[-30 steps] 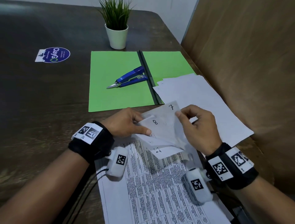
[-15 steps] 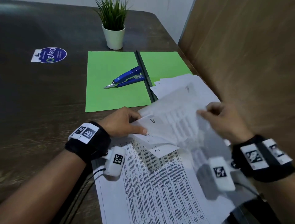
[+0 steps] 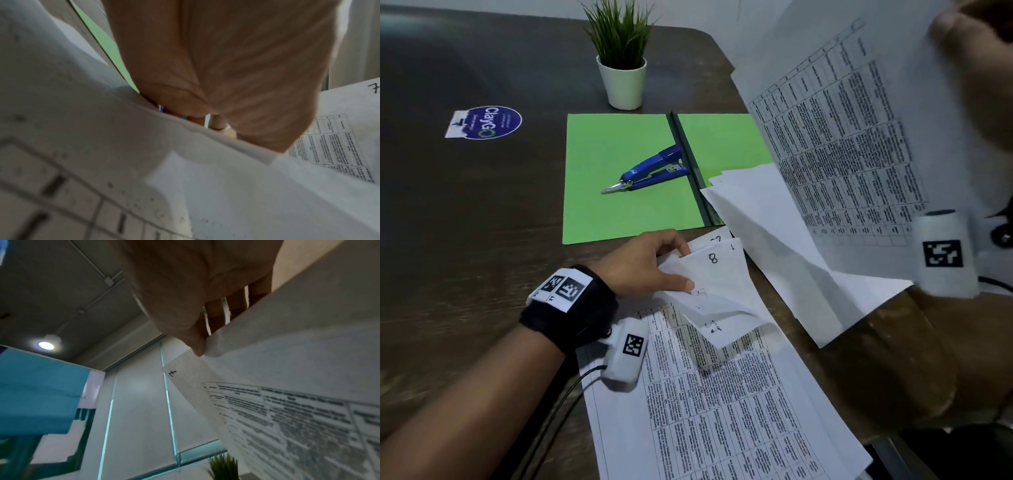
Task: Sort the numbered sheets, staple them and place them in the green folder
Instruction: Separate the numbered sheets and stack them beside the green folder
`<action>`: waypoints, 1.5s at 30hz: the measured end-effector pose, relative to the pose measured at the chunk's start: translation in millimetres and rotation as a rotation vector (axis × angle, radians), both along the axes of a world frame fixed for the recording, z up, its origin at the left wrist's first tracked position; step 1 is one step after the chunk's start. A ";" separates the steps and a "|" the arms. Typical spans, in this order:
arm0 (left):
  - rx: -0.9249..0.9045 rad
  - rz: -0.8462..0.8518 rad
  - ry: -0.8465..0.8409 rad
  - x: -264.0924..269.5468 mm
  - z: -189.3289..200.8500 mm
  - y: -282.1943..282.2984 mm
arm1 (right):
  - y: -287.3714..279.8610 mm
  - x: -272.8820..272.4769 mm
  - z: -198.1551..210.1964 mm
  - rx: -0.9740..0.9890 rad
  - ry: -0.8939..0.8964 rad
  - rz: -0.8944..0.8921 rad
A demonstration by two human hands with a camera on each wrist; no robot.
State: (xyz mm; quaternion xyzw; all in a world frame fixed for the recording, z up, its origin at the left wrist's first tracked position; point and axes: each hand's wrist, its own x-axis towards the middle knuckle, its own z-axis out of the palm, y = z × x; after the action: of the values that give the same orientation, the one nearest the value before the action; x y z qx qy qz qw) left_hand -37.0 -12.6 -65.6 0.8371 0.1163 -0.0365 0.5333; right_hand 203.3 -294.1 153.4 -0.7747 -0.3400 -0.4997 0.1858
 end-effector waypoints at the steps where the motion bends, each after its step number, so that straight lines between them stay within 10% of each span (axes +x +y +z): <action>1: -0.002 0.000 0.001 -0.1 -0.2 0.1 | -1.2 -1.8 -16.0 -0.026 0.365 0.151; 2: -0.002 0.000 0.001 -0.1 -0.3 0.2 | 21.4 -66.8 -13.5 -0.100 0.607 0.213; 5: 0.000 0.000 0.001 -0.7 -0.7 0.7 | 49.7 -105.1 -31.6 -0.140 0.555 0.270; 14: -0.028 0.007 -0.007 -1.3 -2.3 0.4 | 92.0 -92.7 -155.9 -0.413 0.976 0.137; 22: -0.012 0.001 0.016 -0.7 -1.8 0.3 | 67.2 -45.5 -187.6 -0.647 1.359 -0.037; 31: 0.036 -0.004 0.010 -1.3 0.9 -1.6 | 51.6 -61.7 -199.9 -0.923 1.164 -0.179; 33: 0.039 -0.002 0.007 -1.5 0.6 -1.8 | 52.8 -65.6 -197.9 -0.866 1.114 -0.201; 38: 0.007 0.006 -0.008 -1.6 -1.5 -1.0 | 61.7 -106.6 -188.6 0.009 0.996 0.312; 45: 0.018 -0.007 -0.085 -0.5 -3.4 -2.9 | 72.5 -132.9 -212.2 0.011 1.365 0.462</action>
State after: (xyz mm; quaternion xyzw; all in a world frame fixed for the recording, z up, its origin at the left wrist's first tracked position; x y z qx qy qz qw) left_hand -37.5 -15.5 -68.9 0.8432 0.0909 -0.0016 0.5299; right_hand 70.5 -221.5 -58.8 -0.8216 -0.3009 0.1462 0.4616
